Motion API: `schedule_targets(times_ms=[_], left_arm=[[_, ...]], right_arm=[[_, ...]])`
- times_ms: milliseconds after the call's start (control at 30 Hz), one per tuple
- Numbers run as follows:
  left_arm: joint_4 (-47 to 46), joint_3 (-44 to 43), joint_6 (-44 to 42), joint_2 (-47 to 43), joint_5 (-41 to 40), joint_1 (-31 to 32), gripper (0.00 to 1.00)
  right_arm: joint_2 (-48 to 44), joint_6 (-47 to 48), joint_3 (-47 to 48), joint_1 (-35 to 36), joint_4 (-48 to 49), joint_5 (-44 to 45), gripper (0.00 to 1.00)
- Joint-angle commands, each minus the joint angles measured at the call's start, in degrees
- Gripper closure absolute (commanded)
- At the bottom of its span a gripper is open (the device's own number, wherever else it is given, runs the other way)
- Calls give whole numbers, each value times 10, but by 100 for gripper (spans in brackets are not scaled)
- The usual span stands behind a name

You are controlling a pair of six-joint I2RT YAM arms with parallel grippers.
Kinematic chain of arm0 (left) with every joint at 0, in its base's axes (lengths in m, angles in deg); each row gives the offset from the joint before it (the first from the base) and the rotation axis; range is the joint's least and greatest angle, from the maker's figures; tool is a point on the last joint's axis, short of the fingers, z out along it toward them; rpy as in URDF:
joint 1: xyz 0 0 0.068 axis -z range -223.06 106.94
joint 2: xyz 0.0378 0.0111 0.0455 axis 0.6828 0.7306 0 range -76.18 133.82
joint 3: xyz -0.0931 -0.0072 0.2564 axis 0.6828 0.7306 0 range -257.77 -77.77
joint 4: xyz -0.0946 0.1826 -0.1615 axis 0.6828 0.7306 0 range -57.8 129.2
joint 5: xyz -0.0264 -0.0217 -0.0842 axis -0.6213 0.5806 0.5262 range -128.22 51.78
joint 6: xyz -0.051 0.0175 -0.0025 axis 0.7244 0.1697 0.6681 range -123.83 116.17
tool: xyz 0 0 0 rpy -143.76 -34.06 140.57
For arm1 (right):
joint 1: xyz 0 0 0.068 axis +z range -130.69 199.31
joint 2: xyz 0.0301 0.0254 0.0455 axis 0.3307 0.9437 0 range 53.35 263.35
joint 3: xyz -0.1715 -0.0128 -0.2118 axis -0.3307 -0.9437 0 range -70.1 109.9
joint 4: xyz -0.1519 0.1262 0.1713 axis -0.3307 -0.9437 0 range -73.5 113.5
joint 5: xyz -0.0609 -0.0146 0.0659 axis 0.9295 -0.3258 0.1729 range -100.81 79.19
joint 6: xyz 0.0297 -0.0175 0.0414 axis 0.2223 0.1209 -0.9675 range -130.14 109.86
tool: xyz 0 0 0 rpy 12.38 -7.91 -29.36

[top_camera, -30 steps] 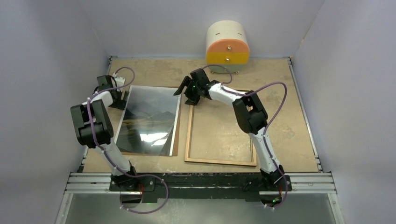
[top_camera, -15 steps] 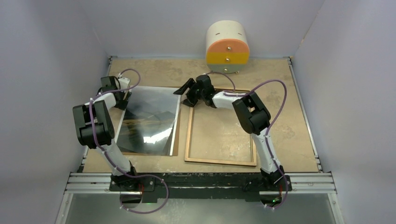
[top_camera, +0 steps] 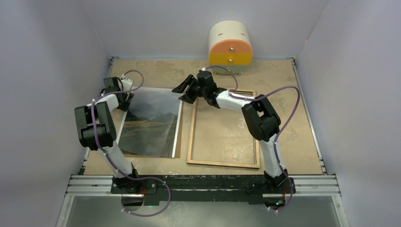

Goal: Put the photo into the frame

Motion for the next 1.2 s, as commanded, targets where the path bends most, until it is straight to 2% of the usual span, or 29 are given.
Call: schedule_targets(times_ms=[0, 167, 233, 367, 433, 500, 567, 667, 767, 800, 867, 933, 1167], left_arm=[[82, 41, -1, 58, 21, 4, 26], [87, 41, -1, 52, 26, 4, 26], [91, 39, 0, 51, 28, 4, 26], [102, 35, 3, 53, 37, 4, 27], [111, 32, 3, 54, 46, 4, 27], [121, 29, 3, 54, 56, 4, 27], [131, 27, 2, 53, 57, 4, 27], [143, 19, -3, 50, 72, 3, 27], [174, -9, -6, 40, 75, -4, 25], [190, -28, -5, 34, 77, -10, 21], [230, -70, -4, 16, 81, -21, 11], [262, -113, -11, -3, 79, -26, 6], [334, -199, -19, -55, 101, -3, 0]], right_arm=[[-4, 64, 82, 21, -124, 25, 38], [4, 117, 128, 38, -205, 76, 37], [3, 110, 115, 41, -180, 65, 37], [5, 33, 56, 44, -15, 9, 38], [9, -1, 38, 47, 51, -2, 44], [12, -17, 34, 50, 91, -3, 58], [15, -18, 45, 52, 101, 4, 67], [19, -15, 65, 52, 77, 10, 74], [16, 5, 76, 48, 18, -4, 96], [8, 12, 72, 43, 4, -7, 100], [-14, 26, 50, 25, -12, -24, 100], [-44, 50, 22, -2, -38, -52, 100], [-179, 254, -82, -124, -264, -120, 100]])
